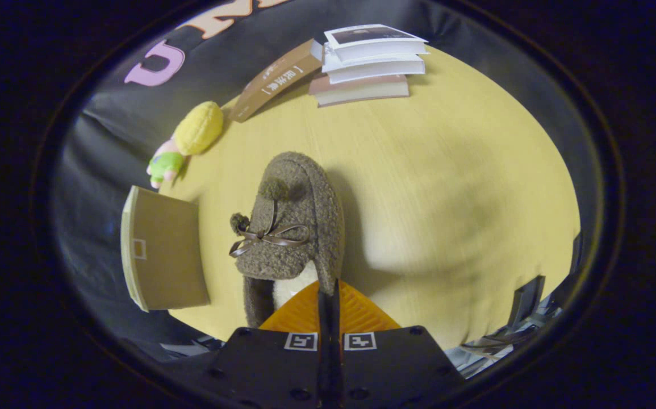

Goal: Open the storage box then place both shoes into the box .Put the left shoe in first, then the right shoe, with the right side of both shoes facing outward in a uniform manner.

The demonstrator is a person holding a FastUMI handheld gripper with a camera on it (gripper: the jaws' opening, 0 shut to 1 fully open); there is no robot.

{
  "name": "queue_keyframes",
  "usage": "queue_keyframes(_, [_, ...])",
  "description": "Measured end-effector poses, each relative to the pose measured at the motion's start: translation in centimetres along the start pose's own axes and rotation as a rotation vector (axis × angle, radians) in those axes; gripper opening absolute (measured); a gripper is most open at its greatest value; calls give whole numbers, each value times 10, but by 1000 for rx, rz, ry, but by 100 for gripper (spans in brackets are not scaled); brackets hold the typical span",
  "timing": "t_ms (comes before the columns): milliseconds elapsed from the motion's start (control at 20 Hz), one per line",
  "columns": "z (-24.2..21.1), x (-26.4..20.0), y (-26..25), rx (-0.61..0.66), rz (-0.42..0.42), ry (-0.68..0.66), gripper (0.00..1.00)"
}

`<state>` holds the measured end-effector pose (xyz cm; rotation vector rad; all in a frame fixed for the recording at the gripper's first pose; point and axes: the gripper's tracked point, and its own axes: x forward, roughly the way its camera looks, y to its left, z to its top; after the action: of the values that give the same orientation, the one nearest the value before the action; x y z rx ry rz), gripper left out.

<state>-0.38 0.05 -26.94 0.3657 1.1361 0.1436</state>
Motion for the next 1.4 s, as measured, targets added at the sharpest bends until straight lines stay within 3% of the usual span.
queue_keyframes(350, [9,-48,85,-49,135,-51,3])
queue_keyframes(700, [-6,-76,236,-141,373,-9,3])
queue_keyframes(950, [-35,-63,347,-176,486,56,3])
queue_keyframes(1100, [-46,-33,374,-182,459,83,3])
queue_keyframes(1400, [-53,28,366,-225,245,52,3])
